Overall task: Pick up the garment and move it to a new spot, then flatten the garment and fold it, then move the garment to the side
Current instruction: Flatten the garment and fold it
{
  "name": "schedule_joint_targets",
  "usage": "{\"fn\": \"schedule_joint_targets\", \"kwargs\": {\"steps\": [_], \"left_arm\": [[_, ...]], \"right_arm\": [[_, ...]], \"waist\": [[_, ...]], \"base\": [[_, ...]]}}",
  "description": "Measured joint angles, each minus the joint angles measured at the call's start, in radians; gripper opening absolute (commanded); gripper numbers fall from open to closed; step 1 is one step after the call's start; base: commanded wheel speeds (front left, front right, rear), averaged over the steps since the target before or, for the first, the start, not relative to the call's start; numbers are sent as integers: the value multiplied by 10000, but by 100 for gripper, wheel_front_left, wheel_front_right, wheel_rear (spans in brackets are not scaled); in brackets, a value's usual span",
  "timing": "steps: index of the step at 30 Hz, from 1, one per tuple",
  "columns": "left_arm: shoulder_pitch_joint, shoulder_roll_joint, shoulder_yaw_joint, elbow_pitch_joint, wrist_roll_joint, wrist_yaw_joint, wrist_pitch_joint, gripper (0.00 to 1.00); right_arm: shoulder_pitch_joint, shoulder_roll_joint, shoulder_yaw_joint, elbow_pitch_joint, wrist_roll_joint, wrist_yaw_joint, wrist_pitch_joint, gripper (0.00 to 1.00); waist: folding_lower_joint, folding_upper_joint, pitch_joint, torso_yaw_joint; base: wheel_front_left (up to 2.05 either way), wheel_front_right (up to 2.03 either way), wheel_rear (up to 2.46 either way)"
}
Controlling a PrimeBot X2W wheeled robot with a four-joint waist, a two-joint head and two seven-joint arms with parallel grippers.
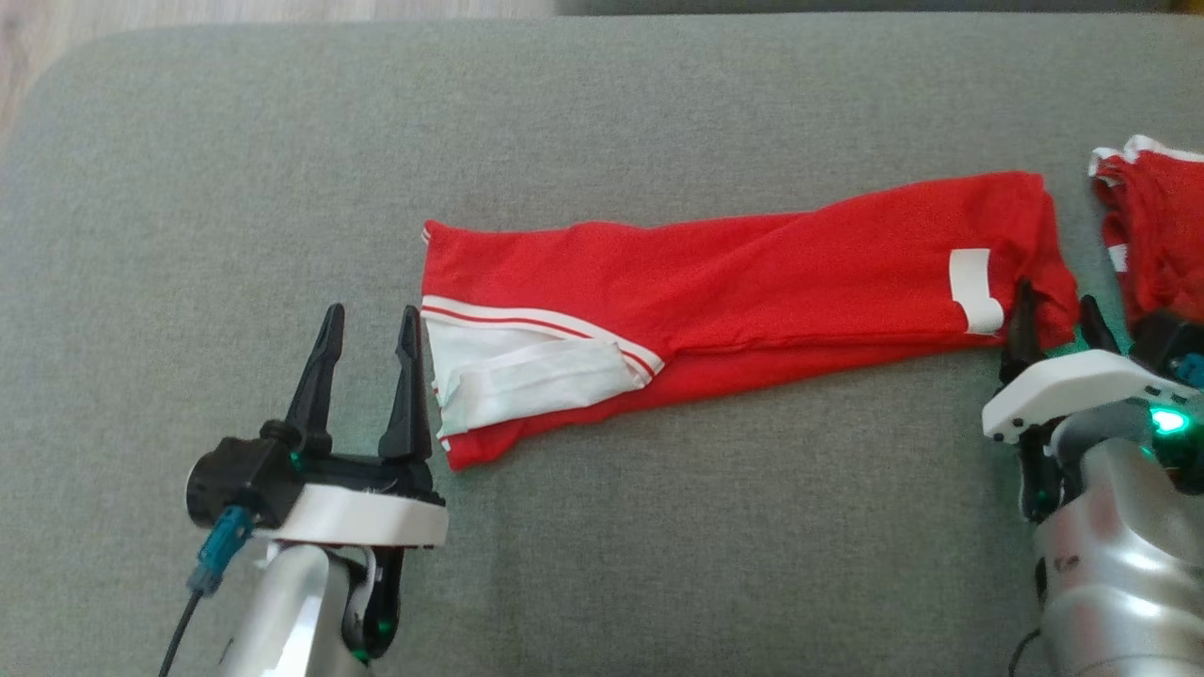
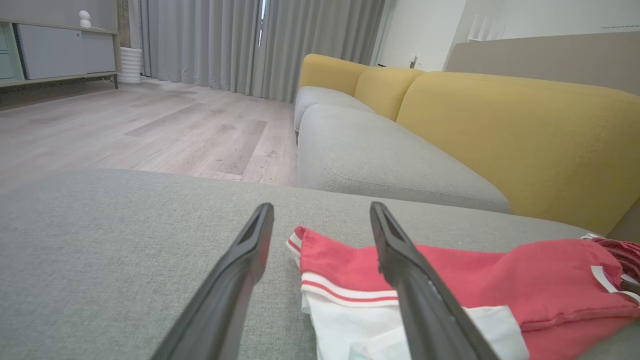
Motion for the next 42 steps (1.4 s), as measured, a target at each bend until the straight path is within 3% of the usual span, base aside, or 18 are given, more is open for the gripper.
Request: {"fn": "schedule_joint_targets", "kwargs": {"steps": [11, 12, 13, 14, 22, 31, 37, 40, 42], "left_arm": [[-173, -58, 52, 29, 123, -102, 0, 100], [-179, -61, 61, 33, 163, -102, 0, 100], [-190, -63, 77, 40, 174, -105, 0, 100], [-204, -69, 107, 44, 174, -163, 0, 100], [-318, -82, 318, 102, 176, -178, 0, 100], [-293, -96, 368, 2, 174, -186, 0, 100], [-61, -96, 351, -19, 115, -188, 0, 100], [110, -96, 345, -13, 54, -188, 0, 100], [128, -96, 341, -15, -17, -186, 0, 100]], "right_arm": [[-1179, -10, -1515, 1444, -1496, 0, -136, 100], [-1268, -19, -1526, 1565, -1551, 0, -134, 69], [-1355, -23, -1542, 1682, -1549, 0, -142, 19], [-1426, -29, -1538, 1789, -1547, 0, -205, 0], [-1566, 31, -1557, 2159, -1078, 0, -564, 0], [-1510, -477, -1570, 1241, -564, 0, -752, 0], [-1508, -107, 128, 623, 142, 0, -780, 0], [-1487, -81, 1578, 257, 859, 0, -723, 0], [-1412, -105, 2947, -38, 1965, 0, -600, 0]], "waist": [[-1, 0, 391, 84], [-1, 0, 402, 81], [-1, 0, 407, 73], [-1, 0, 404, 61], [-1, 0, 139, -141], [-1, 0, -376, -382], [-2, 0, -826, -418], [-3, 0, -1067, -355], [-3, 0, -1184, -251]], "base": [[0, 0, 0], [0, 0, 0], [0, 0, 0], [0, 0, 0], [0, 0, 0], [0, 0, 0], [0, 0, 0], [0, 0, 0], [0, 0, 0]]}}
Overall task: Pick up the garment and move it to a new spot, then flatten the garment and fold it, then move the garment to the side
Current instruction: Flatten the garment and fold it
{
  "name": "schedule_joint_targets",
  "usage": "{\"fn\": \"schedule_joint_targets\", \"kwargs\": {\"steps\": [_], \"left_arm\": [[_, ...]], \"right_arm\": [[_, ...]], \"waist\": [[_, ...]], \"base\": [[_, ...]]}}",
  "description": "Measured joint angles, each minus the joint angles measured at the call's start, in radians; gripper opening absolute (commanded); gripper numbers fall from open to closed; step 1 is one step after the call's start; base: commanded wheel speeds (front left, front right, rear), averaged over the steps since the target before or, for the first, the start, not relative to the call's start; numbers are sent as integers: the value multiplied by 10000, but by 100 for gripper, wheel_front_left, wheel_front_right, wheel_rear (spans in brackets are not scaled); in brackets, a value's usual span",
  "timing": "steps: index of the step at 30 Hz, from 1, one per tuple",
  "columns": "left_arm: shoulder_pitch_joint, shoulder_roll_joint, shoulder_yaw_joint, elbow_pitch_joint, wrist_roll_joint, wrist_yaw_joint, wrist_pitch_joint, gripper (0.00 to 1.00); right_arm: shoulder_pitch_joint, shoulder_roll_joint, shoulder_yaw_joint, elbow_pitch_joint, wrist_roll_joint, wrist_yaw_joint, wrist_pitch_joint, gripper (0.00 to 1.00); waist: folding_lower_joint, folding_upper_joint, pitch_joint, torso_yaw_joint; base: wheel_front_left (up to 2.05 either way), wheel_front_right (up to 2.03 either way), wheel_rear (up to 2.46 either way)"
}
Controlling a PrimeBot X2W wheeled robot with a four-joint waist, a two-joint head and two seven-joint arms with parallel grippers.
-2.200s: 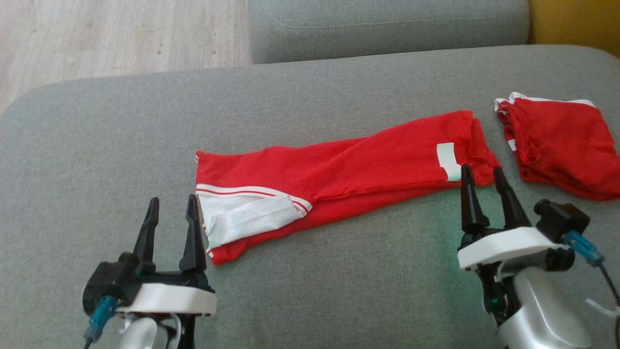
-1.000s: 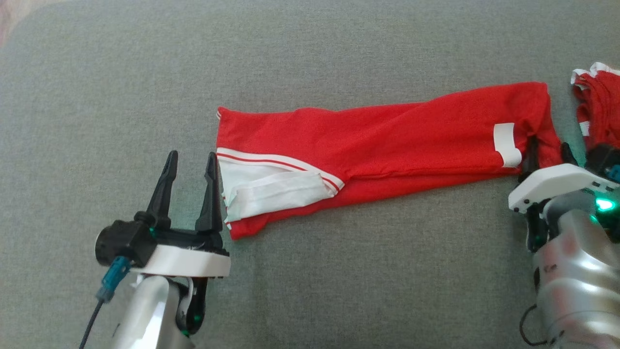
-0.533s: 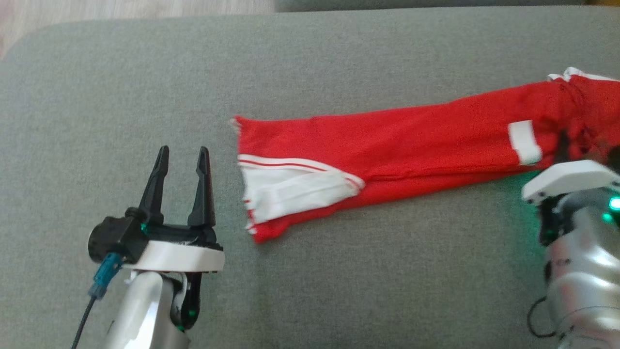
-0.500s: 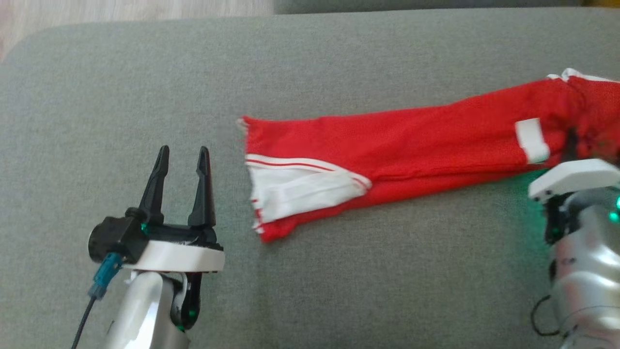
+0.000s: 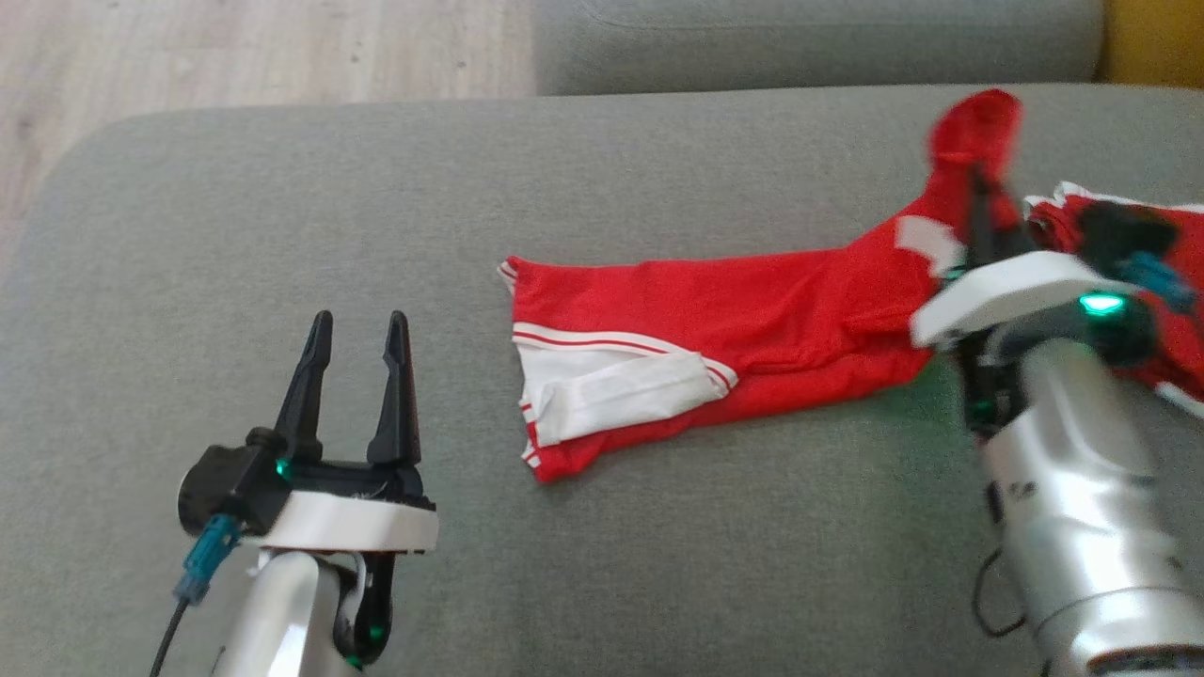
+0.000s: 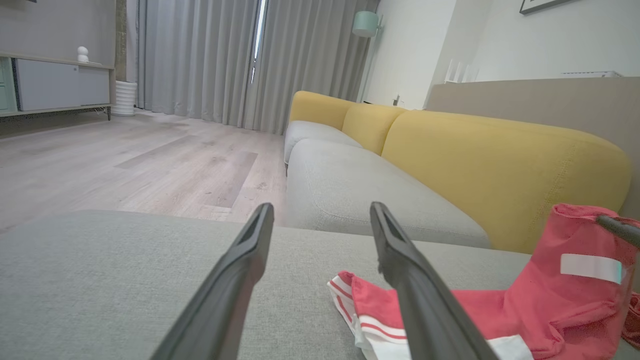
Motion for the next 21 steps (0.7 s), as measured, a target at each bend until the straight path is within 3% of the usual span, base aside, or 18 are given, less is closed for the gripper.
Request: {"fn": "schedule_joint_targets", "kwargs": {"steps": [3, 4, 10, 21], "left_arm": [[3, 0, -17, 6, 0, 2, 0, 100], [3, 0, -17, 6, 0, 2, 0, 100], [55, 0, -111, 19, 0, 6, 0, 100], [146, 2, -552, 94, -163, 12, 0, 100]], "right_arm": [[423, 42, 1912, -679, 1423, 0, 337, 0], [423, 42, 1912, -679, 1423, 0, 337, 0], [1290, 56, 4347, -1381, 2851, 0, 587, 0], [1284, 52, 6805, -1356, 4391, 0, 504, 0]], "waist": [[0, 0, -138, 201], [0, 0, -138, 201], [0, 0, -257, 649], [1, 0, -26, 1607]], "base": [[0, 0, 0], [0, 0, 0], [0, 0, 0], [0, 0, 0]]}}
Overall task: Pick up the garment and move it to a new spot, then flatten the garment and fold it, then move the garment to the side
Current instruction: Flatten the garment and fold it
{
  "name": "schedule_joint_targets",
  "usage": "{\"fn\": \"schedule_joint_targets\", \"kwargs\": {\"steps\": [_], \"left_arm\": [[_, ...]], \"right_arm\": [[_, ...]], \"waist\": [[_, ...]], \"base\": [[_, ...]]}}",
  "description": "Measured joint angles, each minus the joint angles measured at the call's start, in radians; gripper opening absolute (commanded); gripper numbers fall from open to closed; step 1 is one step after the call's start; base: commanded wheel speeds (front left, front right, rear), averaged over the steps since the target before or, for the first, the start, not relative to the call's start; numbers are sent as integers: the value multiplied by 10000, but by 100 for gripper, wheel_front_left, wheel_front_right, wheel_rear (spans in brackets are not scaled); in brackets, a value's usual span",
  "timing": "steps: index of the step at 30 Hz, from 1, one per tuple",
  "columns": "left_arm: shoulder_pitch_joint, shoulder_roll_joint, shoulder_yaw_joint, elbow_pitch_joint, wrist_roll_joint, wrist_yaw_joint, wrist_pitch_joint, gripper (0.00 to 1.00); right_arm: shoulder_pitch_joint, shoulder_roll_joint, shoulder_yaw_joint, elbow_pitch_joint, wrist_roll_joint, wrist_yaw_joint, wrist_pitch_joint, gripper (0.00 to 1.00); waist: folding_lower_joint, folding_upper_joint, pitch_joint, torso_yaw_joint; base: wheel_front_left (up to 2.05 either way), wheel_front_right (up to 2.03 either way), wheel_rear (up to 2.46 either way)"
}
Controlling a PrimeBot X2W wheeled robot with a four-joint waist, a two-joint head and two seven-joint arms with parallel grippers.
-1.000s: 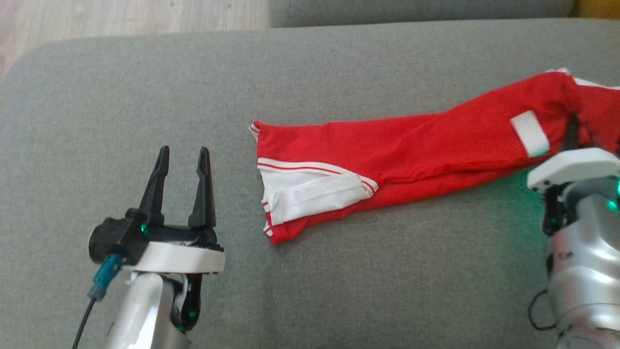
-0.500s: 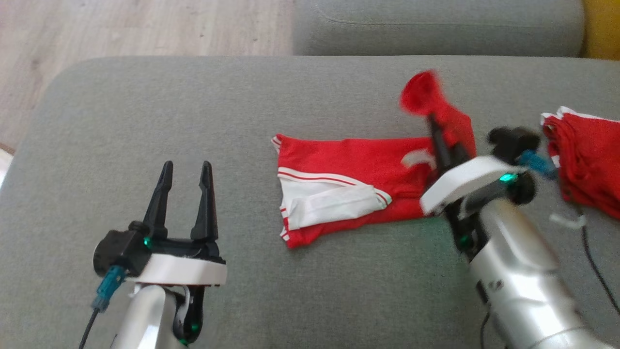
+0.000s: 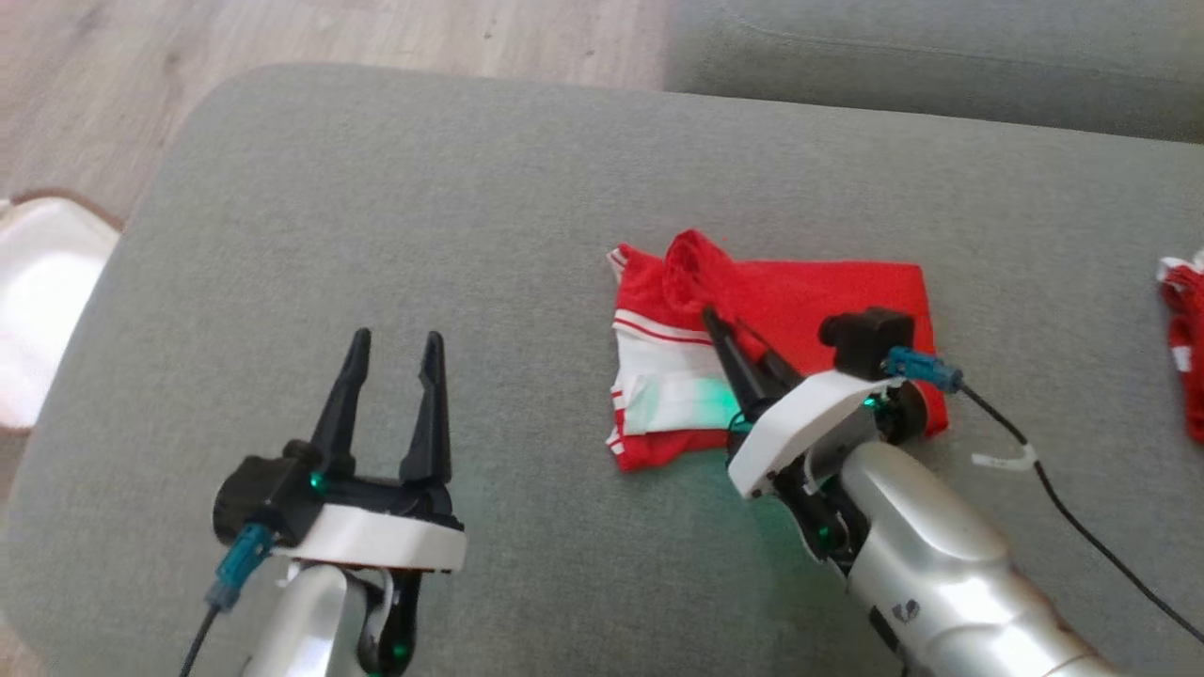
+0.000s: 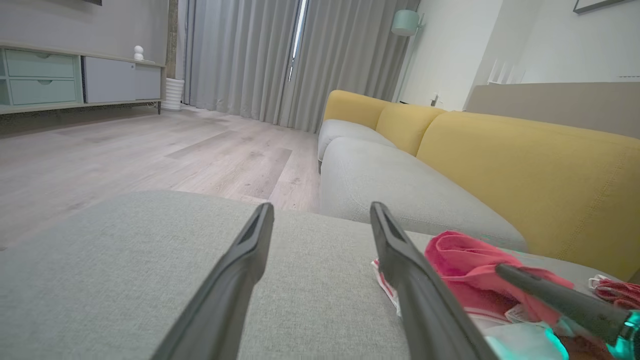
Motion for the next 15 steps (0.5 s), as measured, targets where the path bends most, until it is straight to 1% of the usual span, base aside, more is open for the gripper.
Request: {"fn": "schedule_joint_targets", "kwargs": {"steps": [6, 7, 8, 11, 13, 15], "left_arm": [[-4, 0, -186, 61, -171, 8, 0, 100], [-4, 0, -190, 63, -188, 8, 0, 100], [-4, 0, -196, 67, -188, 8, 0, 100], [-4, 0, -188, 71, -188, 15, 0, 100], [-4, 0, -148, 71, -188, 19, 0, 100], [-4, 0, -109, 61, -188, 96, 0, 100]], "right_arm": [[-209, -6, 826, 391, 431, 0, -205, 0], [-223, -15, 1003, 395, 581, 0, -219, 14], [-219, -35, 1237, 334, 802, 0, -238, 100], [-217, -40, 2113, 77, 1239, 0, -245, 100], [-238, -4, 2382, -42, 1386, 0, -343, 100], [-339, -4, 2416, -88, 1624, 0, -462, 100]], "waist": [[0, 0, 139, 445], [0, 0, 155, 495], [0, 0, 170, 537], [0, 0, 190, 553], [0, 0, 192, 463], [0, 0, 185, 328]], "base": [[0, 0, 0], [0, 0, 0], [0, 0, 0], [0, 0, 0], [0, 0, 0], [0, 0, 0]]}}
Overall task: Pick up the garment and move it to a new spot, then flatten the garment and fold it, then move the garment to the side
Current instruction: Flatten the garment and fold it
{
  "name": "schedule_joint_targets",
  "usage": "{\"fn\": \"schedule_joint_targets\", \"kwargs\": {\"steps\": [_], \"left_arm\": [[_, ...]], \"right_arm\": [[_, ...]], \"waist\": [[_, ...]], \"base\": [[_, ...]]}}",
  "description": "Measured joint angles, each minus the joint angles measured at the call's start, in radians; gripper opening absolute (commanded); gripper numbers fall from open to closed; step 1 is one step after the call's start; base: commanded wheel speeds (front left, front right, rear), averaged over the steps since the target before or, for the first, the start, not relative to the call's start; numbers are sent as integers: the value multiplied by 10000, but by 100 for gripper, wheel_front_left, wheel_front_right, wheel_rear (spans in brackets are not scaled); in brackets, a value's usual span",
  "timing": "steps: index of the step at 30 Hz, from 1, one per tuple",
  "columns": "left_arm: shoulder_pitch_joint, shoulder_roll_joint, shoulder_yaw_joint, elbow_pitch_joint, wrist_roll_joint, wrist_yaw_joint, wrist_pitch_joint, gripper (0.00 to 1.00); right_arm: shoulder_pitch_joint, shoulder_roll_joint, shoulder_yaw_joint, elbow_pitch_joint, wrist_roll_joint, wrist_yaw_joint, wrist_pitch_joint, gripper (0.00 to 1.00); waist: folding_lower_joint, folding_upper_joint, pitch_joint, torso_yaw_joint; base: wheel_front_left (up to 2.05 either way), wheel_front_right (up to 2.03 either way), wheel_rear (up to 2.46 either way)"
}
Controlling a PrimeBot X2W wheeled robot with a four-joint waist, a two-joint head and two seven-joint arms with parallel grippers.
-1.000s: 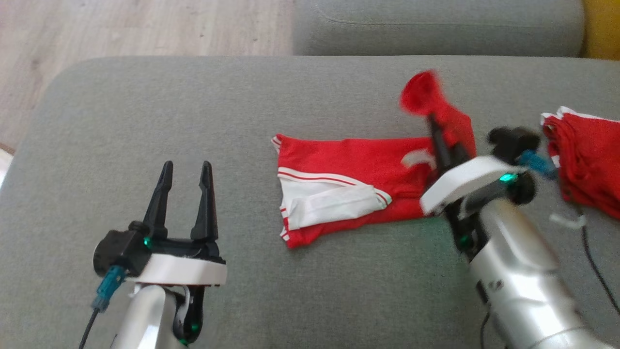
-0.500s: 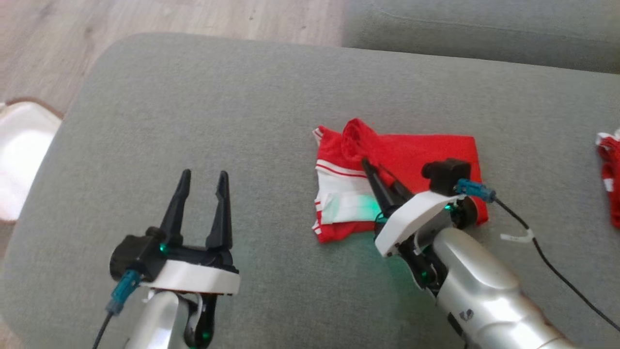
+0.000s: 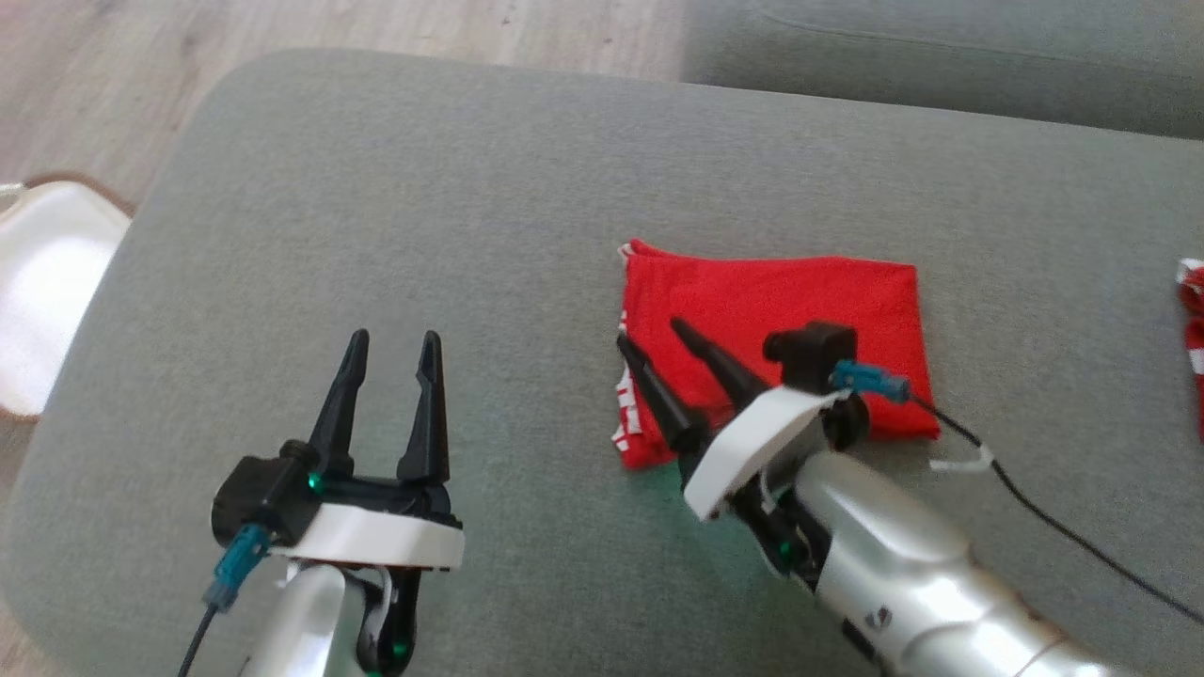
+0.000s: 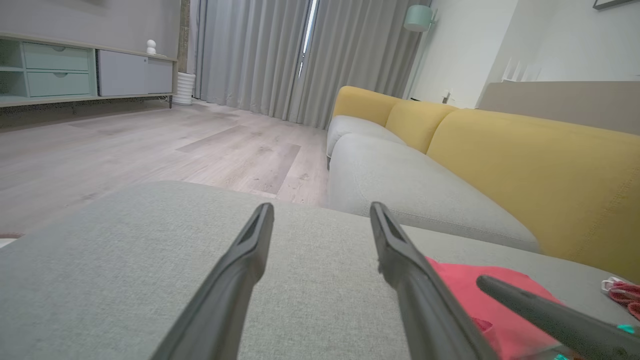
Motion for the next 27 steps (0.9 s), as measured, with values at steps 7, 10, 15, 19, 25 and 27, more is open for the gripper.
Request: {"fn": "schedule_joint_targets", "kwargs": {"steps": [7, 10, 15, 19, 25, 27], "left_arm": [[-1, 0, 349, -407, 2, 8, 0, 100], [0, -2, 393, -554, 2, 10, 0, 100], [1, -2, 443, -736, 17, 10, 0, 100], [1, -2, 506, -805, 115, 10, 0, 100], [29, -2, 594, -817, 349, 10, 0, 100], [91, -2, 606, -796, 374, 8, 0, 100]], "right_arm": [[-875, -12, -2205, 23, -1674, 0, -268, 100], [-737, -119, -3940, -466, -3313, 0, -282, 100], [58, -364, -5902, -1450, -5279, 0, -295, 100], [1298, -403, -7214, -2211, -6765, 0, -295, 100], [2554, -69, -8345, -3359, -7854, 0, -295, 100], [2945, 0, -8521, -3689, -8017, 0, -295, 100]], "waist": [[0, 0, -145, -856], [0, 0, -218, -1260], [0, 0, -309, -1721], [0, 0, -374, -2058], [0, 0, -429, -2268], [0, 0, -468, -2297]], "base": [[0, 0, 0], [0, 0, 0], [0, 0, 0], [0, 0, 0], [0, 0, 0], [0, 0, 0]]}}
